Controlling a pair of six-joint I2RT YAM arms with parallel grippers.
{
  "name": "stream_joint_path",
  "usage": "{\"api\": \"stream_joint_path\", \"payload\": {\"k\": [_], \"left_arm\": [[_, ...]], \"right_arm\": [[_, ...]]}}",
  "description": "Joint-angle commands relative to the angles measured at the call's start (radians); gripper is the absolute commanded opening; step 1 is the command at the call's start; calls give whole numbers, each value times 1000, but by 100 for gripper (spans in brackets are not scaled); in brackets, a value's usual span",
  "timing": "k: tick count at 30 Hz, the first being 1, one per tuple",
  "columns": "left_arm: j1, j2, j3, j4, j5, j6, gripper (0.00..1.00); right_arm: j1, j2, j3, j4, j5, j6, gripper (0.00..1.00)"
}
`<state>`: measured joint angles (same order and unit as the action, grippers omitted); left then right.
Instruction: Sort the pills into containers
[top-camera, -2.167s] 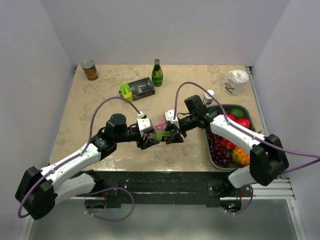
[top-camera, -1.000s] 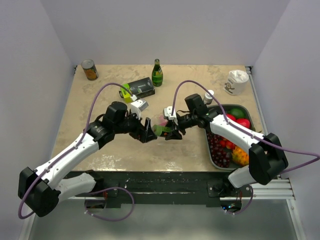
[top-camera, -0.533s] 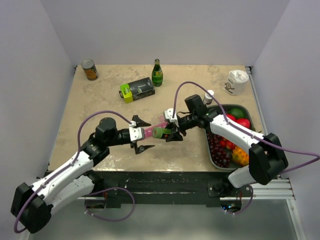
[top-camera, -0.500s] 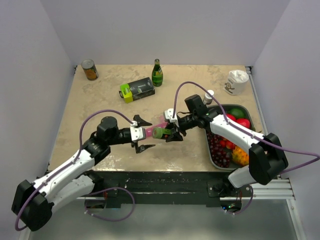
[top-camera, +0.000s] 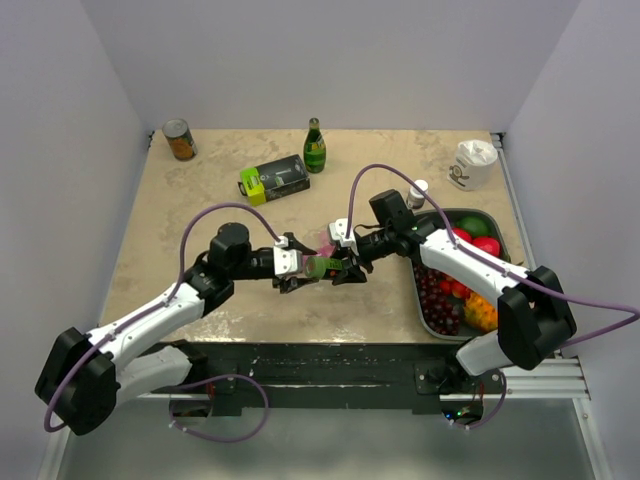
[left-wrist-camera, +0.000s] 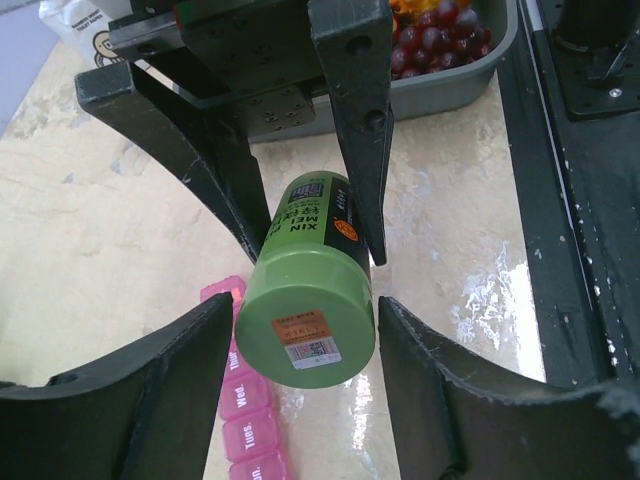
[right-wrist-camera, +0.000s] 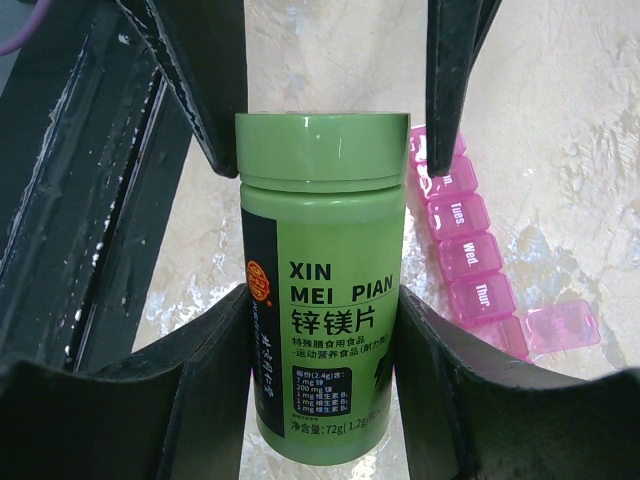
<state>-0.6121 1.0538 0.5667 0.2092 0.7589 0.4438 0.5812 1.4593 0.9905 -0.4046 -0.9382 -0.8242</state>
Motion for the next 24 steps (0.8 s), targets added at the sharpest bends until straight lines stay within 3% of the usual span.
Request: {"api": "stream_joint_path", "payload": {"k": [1, 3, 7, 10, 15, 21, 22, 24], "left_arm": [[-9, 12, 42, 50, 22, -24, 61], [-11, 9, 42, 44, 10, -49, 51], [-9, -3, 51, 47, -36, -183, 0], [-11, 14, 90, 4, -117, -380, 0], [-9, 92, 205, -203, -202, -747, 0], [-8, 78, 135, -127, -184, -1213, 0], [-6, 66, 121, -105, -179, -1246, 10], [-6, 58, 96, -76, -190, -1300, 19]], "right_arm": [[-4, -8, 5, 10, -54, -18, 0], [-4, -8, 5, 12, -53, -16, 0], [-4, -8, 4, 24, -39, 6, 0], [-3, -8, -3, 64, -2, 60, 0], [-4, -7, -9, 133, 61, 123, 0], [-4, -5, -16, 179, 98, 175, 0], [-4, -5, -16, 181, 102, 180, 0], [-4, -5, -18, 187, 105, 184, 0]]}}
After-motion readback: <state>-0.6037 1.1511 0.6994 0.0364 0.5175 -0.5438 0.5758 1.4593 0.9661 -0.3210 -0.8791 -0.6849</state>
